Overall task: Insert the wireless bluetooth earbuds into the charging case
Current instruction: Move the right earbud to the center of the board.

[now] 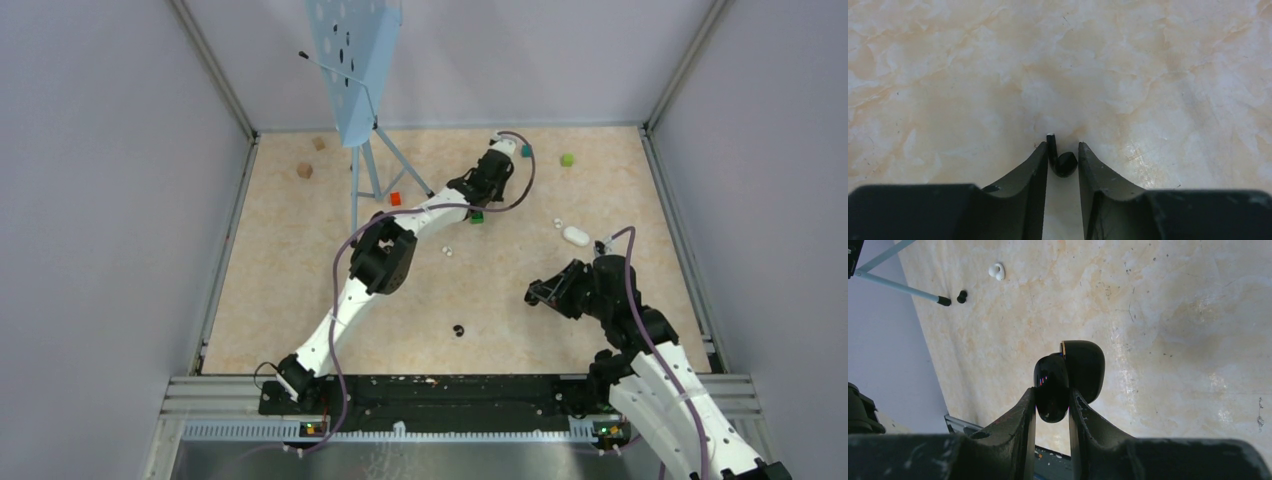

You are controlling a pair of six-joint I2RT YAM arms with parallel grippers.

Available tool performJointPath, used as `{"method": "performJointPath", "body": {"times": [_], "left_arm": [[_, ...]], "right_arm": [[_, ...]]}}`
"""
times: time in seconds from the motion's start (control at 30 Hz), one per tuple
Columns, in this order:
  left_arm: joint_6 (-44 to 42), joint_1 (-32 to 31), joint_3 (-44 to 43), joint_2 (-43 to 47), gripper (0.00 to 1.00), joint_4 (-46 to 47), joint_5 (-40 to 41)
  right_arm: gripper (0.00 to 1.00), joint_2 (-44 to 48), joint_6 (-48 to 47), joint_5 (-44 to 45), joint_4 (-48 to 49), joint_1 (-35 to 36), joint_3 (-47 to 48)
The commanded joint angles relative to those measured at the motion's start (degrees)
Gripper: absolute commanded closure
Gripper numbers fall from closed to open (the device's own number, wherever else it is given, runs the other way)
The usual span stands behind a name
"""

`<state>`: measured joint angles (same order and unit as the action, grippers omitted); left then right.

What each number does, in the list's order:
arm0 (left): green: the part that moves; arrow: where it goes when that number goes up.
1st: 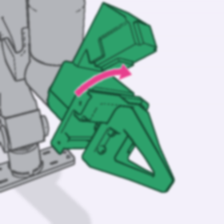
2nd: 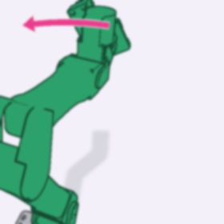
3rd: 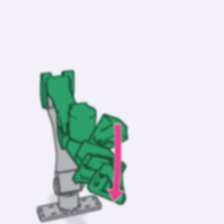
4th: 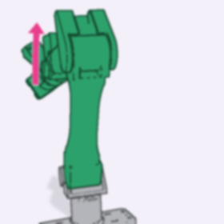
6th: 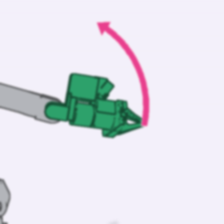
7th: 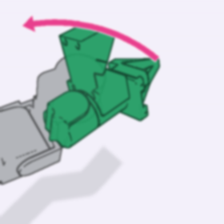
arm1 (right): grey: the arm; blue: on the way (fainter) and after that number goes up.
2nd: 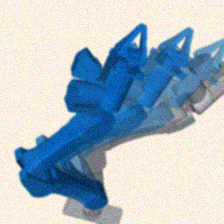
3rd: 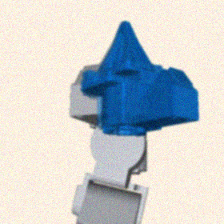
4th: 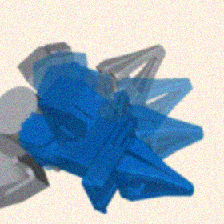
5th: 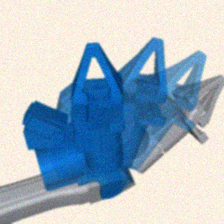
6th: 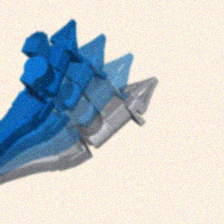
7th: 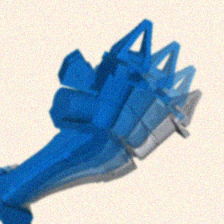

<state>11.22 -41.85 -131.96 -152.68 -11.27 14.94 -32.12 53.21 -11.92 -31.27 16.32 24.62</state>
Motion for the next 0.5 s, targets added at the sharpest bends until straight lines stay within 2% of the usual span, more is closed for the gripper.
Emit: {"method": "performJointPath", "body": {"times": [0.0,0.2,0.47], "left_arm": [[0.73,0.36,2.87,2.05,0.70,1.17,-0.76],[0.47,0.20,10.65,8.01,0.82,4.17,-2.53],[-2.66,-1.41,18.24,16.15,0.87,5.13,-3.73]], "right_arm": [[1.00,-0.27,0.75,-0.65,3.08,-0.43,-0.27],[1.00,-0.07,0.75,-0.58,2.85,-0.41,0.31],[1.00,0.40,0.38,-0.01,2.07,-0.46,1.02]]}}
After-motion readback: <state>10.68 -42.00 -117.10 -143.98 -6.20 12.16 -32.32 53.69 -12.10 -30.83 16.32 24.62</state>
